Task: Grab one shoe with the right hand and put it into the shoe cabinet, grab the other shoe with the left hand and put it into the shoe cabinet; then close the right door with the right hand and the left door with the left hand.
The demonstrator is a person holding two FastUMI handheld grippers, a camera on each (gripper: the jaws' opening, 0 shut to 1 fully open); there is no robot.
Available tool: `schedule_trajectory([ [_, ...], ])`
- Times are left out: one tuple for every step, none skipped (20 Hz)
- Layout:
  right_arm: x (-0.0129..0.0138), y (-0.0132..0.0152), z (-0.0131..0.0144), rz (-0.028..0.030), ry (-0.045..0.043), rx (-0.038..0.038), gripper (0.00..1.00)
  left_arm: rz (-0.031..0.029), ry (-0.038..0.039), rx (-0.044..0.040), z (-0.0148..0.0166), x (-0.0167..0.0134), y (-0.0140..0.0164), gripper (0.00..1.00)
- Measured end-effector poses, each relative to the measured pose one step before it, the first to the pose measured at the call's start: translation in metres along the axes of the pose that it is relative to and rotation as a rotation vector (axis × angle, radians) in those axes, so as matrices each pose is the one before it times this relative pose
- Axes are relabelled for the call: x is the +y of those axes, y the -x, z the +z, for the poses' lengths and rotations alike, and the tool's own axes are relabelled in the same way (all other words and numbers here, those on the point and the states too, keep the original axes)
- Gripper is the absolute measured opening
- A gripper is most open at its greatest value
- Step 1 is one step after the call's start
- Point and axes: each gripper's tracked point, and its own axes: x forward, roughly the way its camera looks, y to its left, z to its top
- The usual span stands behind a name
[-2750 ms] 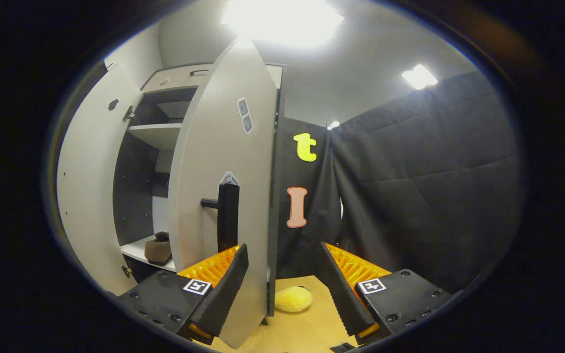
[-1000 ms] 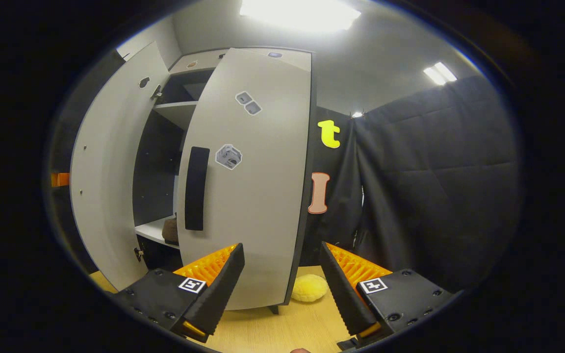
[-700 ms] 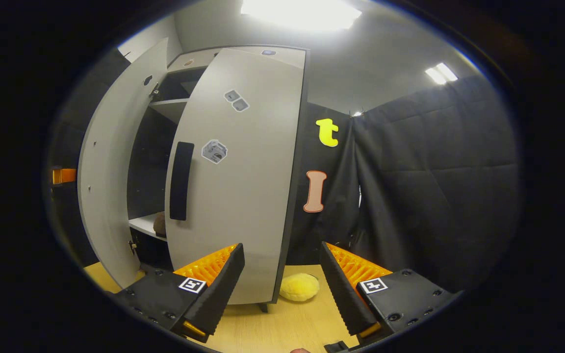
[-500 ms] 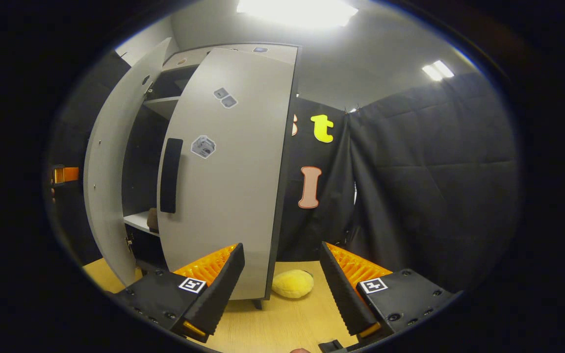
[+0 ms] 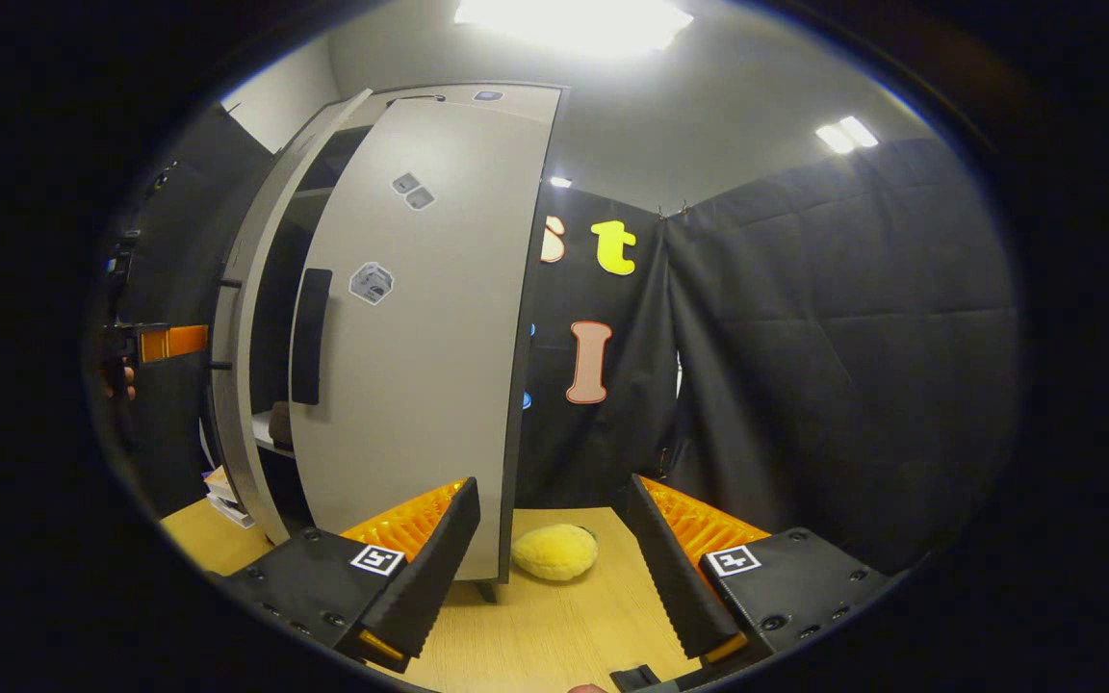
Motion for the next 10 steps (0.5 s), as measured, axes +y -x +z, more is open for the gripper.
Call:
schedule_trajectory([
  [0.00233, -0.00092, 0.0005, 0.00565, -0.00059, 0.00208, 0.98, -0.00353, -0.00396, -0.0009, 0.00015, -0.00016, -0.00069, 0.97],
  [0.0033, -0.00083, -0.00078, 0.0081, -0.00214, 0.0019, 0.97, -0.00336, -0.00206, 0.00021, 0.00179, -0.0001, -0.00002, 0.97],
  [0.00339, -0.00072, 0.00072, 0.00972, -0.00321, -0.00055, 0.97, -0.00341, -0.00218, 0.00173, 0.00058, 0.00192, -0.00066, 0.97],
  [0.00326, -0.00046, 0.00154, 0.01038, -0.0033, -0.00427, 0.98, -0.00266, -0.00489, 0.00281, 0.0005, 0.00191, 0.0004, 0.97],
  [0.00271, 0.0001, 0.00395, 0.00867, -0.00208, -0.0083, 0.98, 0.00227, -0.0072, 0.00126, 0.00008, 0.00335, 0.00258, 0.97],
  [0.00123, 0.00097, 0.00402, 0.00793, -0.00072, -0.00934, 0.97, -0.00014, -0.00938, -0.00442, 0.00113, 0.00345, 0.00509, 0.97],
  [0.00107, 0.00082, 0.0045, 0.00754, -0.00124, -0.00923, 0.97, 0.00198, -0.01084, -0.00766, 0.00182, 0.00263, 0.00765, 0.97],
  [0.0001, 0.00107, 0.00428, 0.0069, -0.00265, -0.00888, 0.98, 0.00074, -0.01087, -0.0068, 0.0009, 0.00339, 0.00786, 0.96],
  [0.00042, 0.0017, 0.00483, 0.00739, -0.00555, -0.00992, 0.98, 0.00224, -0.01082, -0.00205, 0.00077, 0.00424, 0.00758, 0.95],
  [-0.00068, 0.00132, 0.00426, 0.00671, -0.00618, -0.00945, 0.97, 0.00654, -0.01007, 0.00198, -0.00044, 0.00449, 0.00826, 0.93],
])
